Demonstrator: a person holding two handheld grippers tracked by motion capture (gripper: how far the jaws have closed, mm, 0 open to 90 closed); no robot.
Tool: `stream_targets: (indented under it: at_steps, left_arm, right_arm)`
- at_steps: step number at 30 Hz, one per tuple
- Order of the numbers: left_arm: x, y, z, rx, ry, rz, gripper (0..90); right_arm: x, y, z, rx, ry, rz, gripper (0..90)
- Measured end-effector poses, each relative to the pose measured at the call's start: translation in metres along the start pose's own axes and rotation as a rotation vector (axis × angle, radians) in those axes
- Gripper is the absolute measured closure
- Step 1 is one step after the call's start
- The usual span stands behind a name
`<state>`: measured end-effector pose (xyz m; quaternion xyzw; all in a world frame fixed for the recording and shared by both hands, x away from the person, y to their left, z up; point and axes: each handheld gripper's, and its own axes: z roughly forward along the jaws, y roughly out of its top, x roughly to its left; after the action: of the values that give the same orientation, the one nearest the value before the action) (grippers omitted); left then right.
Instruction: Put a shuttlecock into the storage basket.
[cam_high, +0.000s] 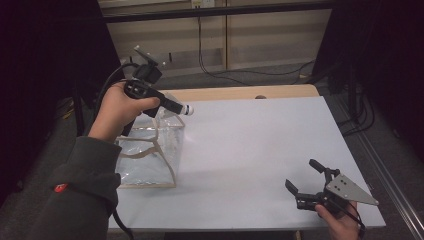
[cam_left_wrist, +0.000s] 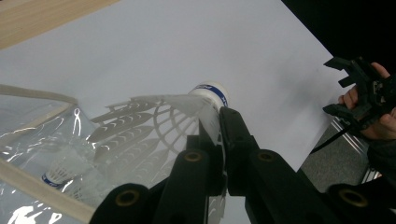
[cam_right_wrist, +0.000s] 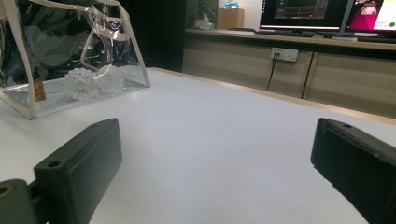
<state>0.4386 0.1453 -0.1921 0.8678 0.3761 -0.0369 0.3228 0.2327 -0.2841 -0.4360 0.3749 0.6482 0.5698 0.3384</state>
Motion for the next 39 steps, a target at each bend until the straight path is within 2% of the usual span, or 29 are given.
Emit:
stream_targets:
  at_steps: [14, 17, 19, 39]
  left_arm:
    - [0.007, -0.006, -0.006, -0.003, 0.012, -0.006, 88.8]
    - [0.008, -0.007, -0.007, -0.013, 0.021, -0.018, 88.7]
    - [0.009, -0.007, -0.008, -0.008, 0.025, -0.008, 88.8]
    - [0.017, -0.013, -0.019, -0.014, 0.045, -0.017, 88.7]
  right_arm:
    - [0.000, 0.000, 0.000, 0.001, -0.001, 0.001, 1.9]
    - [0.000, 0.000, 0.000, 0.001, -0.001, 0.002, 1.9]
    - [0.000, 0.000, 0.000, 0.001, -0.001, 0.002, 1.9]
    - [0.000, 0.000, 0.000, 0.001, -0.002, 0.004, 1.9]
